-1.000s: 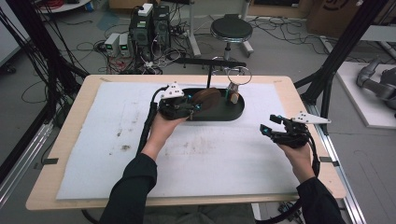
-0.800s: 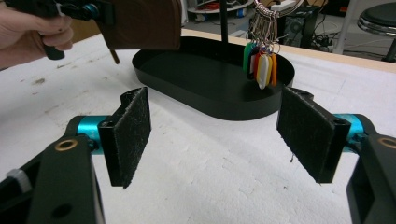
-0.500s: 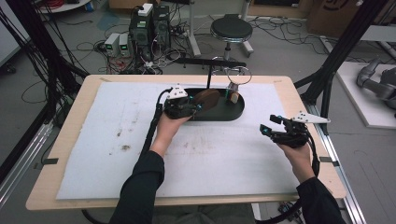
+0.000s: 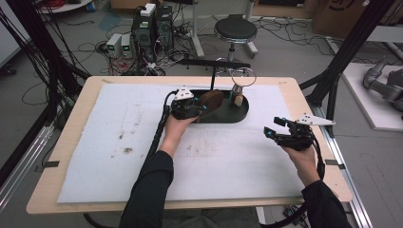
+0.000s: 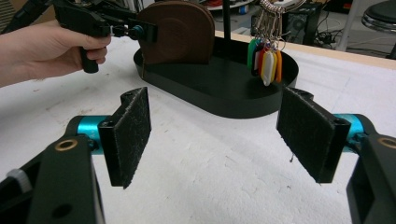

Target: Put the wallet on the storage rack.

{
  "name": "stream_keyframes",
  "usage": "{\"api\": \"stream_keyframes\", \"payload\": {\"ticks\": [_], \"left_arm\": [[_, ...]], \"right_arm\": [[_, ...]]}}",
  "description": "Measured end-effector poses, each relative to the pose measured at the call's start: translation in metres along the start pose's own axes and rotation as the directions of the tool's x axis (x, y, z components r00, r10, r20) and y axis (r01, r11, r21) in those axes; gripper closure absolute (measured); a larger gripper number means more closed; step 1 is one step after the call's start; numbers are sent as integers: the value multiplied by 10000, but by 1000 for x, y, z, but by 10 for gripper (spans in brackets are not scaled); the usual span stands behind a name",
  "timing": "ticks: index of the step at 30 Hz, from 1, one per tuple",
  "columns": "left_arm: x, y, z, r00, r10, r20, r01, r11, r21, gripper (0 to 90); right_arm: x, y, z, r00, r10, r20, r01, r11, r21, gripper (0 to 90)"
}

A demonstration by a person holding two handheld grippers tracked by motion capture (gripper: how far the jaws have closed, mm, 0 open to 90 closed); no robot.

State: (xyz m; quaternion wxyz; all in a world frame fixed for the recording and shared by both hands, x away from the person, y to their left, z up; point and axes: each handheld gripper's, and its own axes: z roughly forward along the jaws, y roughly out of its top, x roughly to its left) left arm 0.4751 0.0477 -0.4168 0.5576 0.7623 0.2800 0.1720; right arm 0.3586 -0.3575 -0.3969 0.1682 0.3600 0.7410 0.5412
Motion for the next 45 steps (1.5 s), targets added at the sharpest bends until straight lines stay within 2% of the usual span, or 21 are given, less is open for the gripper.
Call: {"api": "stream_keyframes", "payload": {"ticks": [8, 11, 20, 26, 33, 38, 45], "left_arm": [[10, -9, 6, 9997, -141, -220, 145, 9997, 205, 666], [11, -10, 10, 9998, -163, -130, 167, 9993, 326, 666], [8, -8, 26, 10000, 20, -47, -17, 9985, 554, 665], [11, -11, 26, 9999, -96, 43, 94, 9988, 478, 663], [11, -14, 29, 10000, -93, 35, 91, 9972, 740, 654], [11, -16, 30, 9999, -160, 22, 158, 9971, 740, 653], [10, -15, 30, 9999, -55, -105, 64, 9957, 922, 639]], "right_arm": [[1, 0, 1, 10000, -7, -41, 7, 10000, 46, 270], [1, 0, 2, 10000, -64, -37, 65, 10000, 63, 270], [0, 0, 2, 10000, -74, -53, 75, 10000, 52, 270], [0, 0, 2, 10000, -53, -84, 53, 10000, 35, 270], [1, 0, 2, 9999, -19, -122, 20, 10000, 81, 270], [0, 0, 2, 9999, -72, -94, 73, 10000, 37, 270], [0, 0, 3, 9999, -35, -134, 36, 10000, 83, 270]]}}
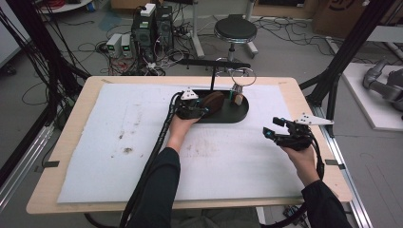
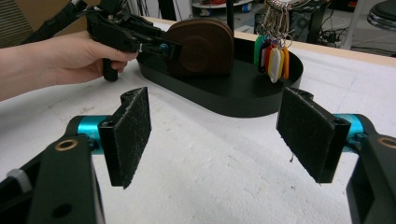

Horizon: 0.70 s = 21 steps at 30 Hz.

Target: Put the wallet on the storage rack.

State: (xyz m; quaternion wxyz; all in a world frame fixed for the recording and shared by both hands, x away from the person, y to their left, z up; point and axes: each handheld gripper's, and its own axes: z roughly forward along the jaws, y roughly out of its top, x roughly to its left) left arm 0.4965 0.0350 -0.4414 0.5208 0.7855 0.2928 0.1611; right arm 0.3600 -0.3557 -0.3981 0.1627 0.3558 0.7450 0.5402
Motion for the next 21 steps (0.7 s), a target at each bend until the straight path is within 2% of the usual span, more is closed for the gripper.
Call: {"api": "stream_keyframes", "payload": {"ticks": [8, 15, 19, 21], "left_arm": [[-1, -1, 1, 9997, 120, -194, -112, 9993, 365, 565], [-3, 1, 0, 9992, 306, -267, -296, 9989, 370, 571], [-2, 3, -4, 9980, 418, -470, -396, 9981, 464, 558], [-1, 5, -5, 9970, 419, -646, -385, 9978, 531, 517]], "right_arm": [[0, 0, -1, 10000, -21, 38, 21, 10000, -12, 270], [0, 0, -1, 10000, -21, 48, 21, 10000, -68, 270], [0, 0, -1, 10000, 5, 34, -5, 10000, -66, 270], [0, 0, -1, 10000, -37, 24, 38, 9999, -94, 270]]}}
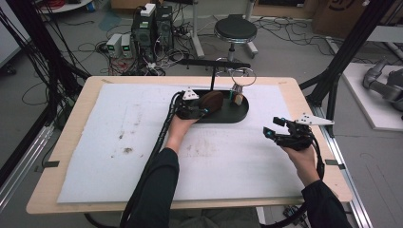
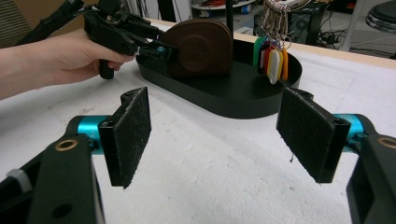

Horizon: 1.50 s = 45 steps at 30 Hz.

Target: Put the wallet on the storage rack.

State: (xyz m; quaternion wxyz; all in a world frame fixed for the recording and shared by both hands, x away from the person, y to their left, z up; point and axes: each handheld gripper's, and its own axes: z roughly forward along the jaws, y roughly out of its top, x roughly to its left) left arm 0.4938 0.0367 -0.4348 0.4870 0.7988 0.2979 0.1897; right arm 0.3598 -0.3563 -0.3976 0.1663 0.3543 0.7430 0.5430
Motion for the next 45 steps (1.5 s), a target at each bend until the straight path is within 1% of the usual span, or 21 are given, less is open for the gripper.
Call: {"api": "stream_keyframes", "payload": {"ticks": [3, 4, 6, 8, 9, 12, 14, 15, 17, 18, 20, 25, 26, 29, 31, 32, 35, 37, 38, 40, 45], "left_arm": [[2, 1, -4, 9993, -262, -282, 267, 9995, 157, 430], [3, 2, -6, 9986, -408, -351, 415, 9989, 201, 405], [4, 4, -10, 9972, -460, -588, 484, 9980, 402, 349], [3, 7, -15, 9966, -321, -759, 367, 9975, 597, 328], [2, 8, -17, 9962, -302, -811, 351, 9976, 591, 312], [-3, 12, -28, 9957, -58, -924, 91, 9994, 348, 304], [-7, 13, -36, 9946, 296, -991, -274, 9993, 240, 304], [-8, 14, -39, 9950, 328, -940, -310, 9993, 211, 304], [-9, 15, -48, 9976, 232, -654, -213, 9993, 291, 302], [-10, 15, -51, 9976, 190, -662, -180, 9997, 152, 300], [-13, 14, -63, 9978, 204, -638, -217, 9996, -191, 300], [-15, 9, -90, 9991, 34, -422, -60, 9981, -610, 298], [-15, 8, -95, 9990, 68, -447, -97, 9978, -658, 296], [-18, 4, -113, 9990, -56, -449, 16, 9961, -888, 281], [-19, 1, -123, 9990, -57, -453, 14, 9955, -947, 275], [-21, -2, -129, 9987, -104, -489, 52, 9944, -1058, 273], [-23, -10, -148, 9989, -130, -461, 75, 9930, -1176, 253], [-24, -16, -159, 9994, -218, -276, 181, 9916, -1280, 231], [-24, -18, -162, 9993, -241, -276, 202, 9911, -1318, 219], [-25, -25, -173, 9991, -200, -363, 151, 9916, -1288, 219], [-26, -41, -195, 9973, -555, -470, 484, 9889, -1405, 219]], "right_arm": [[0, 0, 0, 10000, 40, 0, -40, 10000, 23, 270], [0, 0, 0, 10000, 34, 9, -34, 10000, 25, 270], [1, 0, 0, 10000, 31, 15, -32, 10000, 33, 270], [1, 0, 0, 10000, 19, 23, -19, 10000, 32, 270], [1, 0, 0, 10000, 8, 24, -9, 10000, 30, 270], [1, 0, 0, 10000, 8, 35, -8, 10000, 47, 270], [1, 0, 0, 10000, 16, 38, -16, 10000, 50, 270], [1, 0, -1, 10000, 15, 43, -16, 10000, 55, 270], [1, 0, -1, 10000, 2, 46, -2, 10000, 49, 270], [1, 0, -1, 10000, 0, 46, 0, 10000, 55, 270], [1, 0, -1, 10000, -22, 55, 21, 10000, 64, 270], [1, 0, -1, 10000, -20, 64, 19, 10000, 81, 269], [1, 0, -1, 10000, -6, 67, 5, 10000, 96, 270], [1, -1, -1, 9999, -33, 98, 32, 9999, 133, 270], [0, -1, -1, 9999, -36, 107, 35, 9999, 147, 269], [1, -1, -1, 10000, -15, 86, 14, 9999, 171, 270], [2, -1, 0, 9999, -89, 122, 86, 9996, 251, 269], [2, -1, 0, 9998, -144, 140, 140, 9995, 280, 270], [3, -1, 0, 9998, -166, 144, 161, 9994, 317, 269], [3, -1, 1, 9997, -206, 141, 202, 9992, 337, 267], [5, -1, 2, 9994, -326, 137, 320, 9985, 443, 262]]}}
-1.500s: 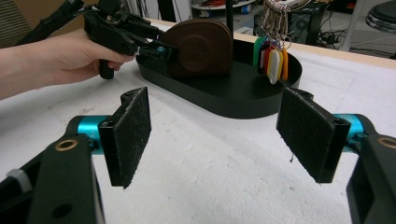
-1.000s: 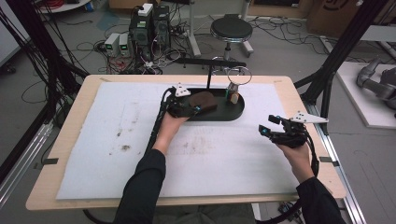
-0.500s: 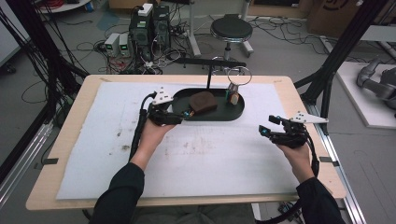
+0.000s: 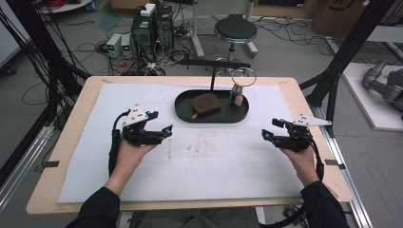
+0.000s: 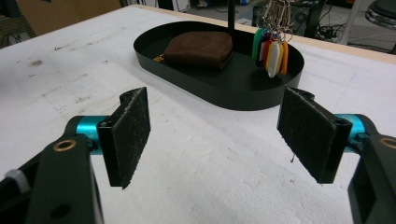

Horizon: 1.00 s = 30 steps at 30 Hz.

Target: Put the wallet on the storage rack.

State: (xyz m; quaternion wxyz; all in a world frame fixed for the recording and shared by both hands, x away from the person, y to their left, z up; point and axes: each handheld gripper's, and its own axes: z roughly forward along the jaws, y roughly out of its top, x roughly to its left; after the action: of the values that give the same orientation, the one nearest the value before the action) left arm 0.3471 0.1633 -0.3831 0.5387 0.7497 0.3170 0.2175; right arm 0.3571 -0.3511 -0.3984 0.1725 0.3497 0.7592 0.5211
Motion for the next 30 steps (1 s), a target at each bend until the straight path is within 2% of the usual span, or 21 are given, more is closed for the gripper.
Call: {"api": "stream_keyframes", "payload": {"ticks": [7, 14, 17, 19, 30], "left_arm": [[1, -16, -28, 9998, -95, -147, 96, 9999, 74, 219], [9, -39, -46, 9967, -468, -665, 464, 9989, -79, 219], [13, -45, -49, 9944, -593, -875, 580, 9982, -175, 219], [15, -45, -50, 9940, -654, -873, 635, 9977, -246, 219], [17, -42, -47, 9940, -422, -1009, 381, 9984, -422, 219]], "right_arm": [[3, -1, 0, 10000, -93, 25, 93, 9999, 69, 259], [1, -6, -3, 9999, -37, 125, 36, 10000, 81, 259], [0, -7, -6, 9998, -26, 202, 25, 10000, 50, 259], [0, -8, -7, 9997, -22, 243, 21, 10000, 49, 259], [-4, -11, -13, 9989, 52, 457, -53, 10000, 11, 259]]}}
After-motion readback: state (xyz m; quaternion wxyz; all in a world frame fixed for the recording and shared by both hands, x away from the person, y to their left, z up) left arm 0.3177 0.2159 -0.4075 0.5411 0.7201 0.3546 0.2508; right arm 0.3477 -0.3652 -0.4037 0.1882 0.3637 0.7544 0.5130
